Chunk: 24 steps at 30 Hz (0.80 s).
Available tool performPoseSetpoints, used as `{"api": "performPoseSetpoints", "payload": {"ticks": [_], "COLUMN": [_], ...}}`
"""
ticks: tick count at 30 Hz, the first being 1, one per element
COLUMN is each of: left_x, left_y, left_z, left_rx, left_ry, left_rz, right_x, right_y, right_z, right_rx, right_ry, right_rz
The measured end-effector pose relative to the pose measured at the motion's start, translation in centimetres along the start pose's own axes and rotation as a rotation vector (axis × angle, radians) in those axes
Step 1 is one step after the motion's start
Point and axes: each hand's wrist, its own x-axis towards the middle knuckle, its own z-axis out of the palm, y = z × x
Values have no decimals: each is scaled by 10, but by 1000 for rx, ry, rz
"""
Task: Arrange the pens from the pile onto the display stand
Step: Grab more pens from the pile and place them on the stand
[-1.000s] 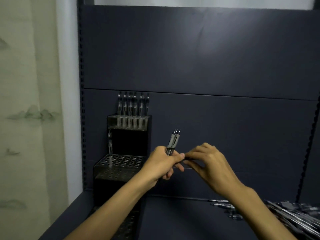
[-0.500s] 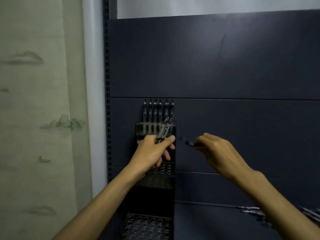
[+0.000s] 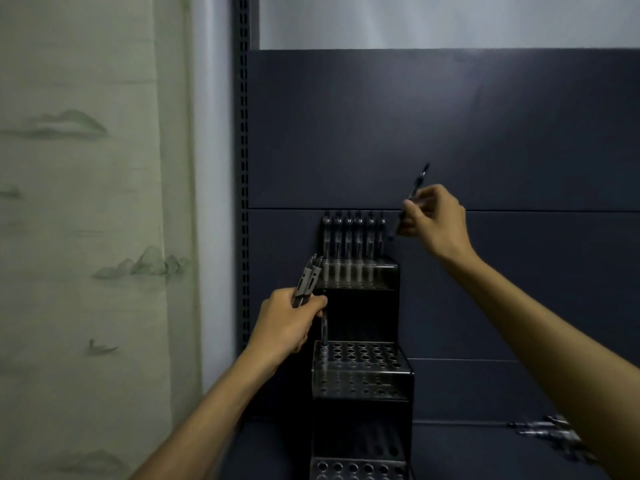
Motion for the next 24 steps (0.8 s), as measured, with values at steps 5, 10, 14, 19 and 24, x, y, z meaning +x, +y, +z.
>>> {"api": "performPoseSetpoints", "payload": {"ticks": [5, 10, 14, 19, 24], "left_x": [1, 6, 10, 12, 14], "left_y": [0, -2, -3, -5, -8], "left_z": [-4, -7, -4, 2, 6], "left_rx": [2, 16, 19, 31, 51], "left_ry": [8, 22, 18, -6, -12], "left_rz": [13, 30, 41, 43, 25], "right_x": [8, 5, 6, 2, 0], "right_y": [0, 9, 11, 14, 17], "right_z": [21, 27, 26, 27, 29], "right_rx": [-62, -133, -140, -211, -230], "right_ry": [-80, -123, -146, -173, -161], "right_rz": [22, -36, -55, -49, -18]}}
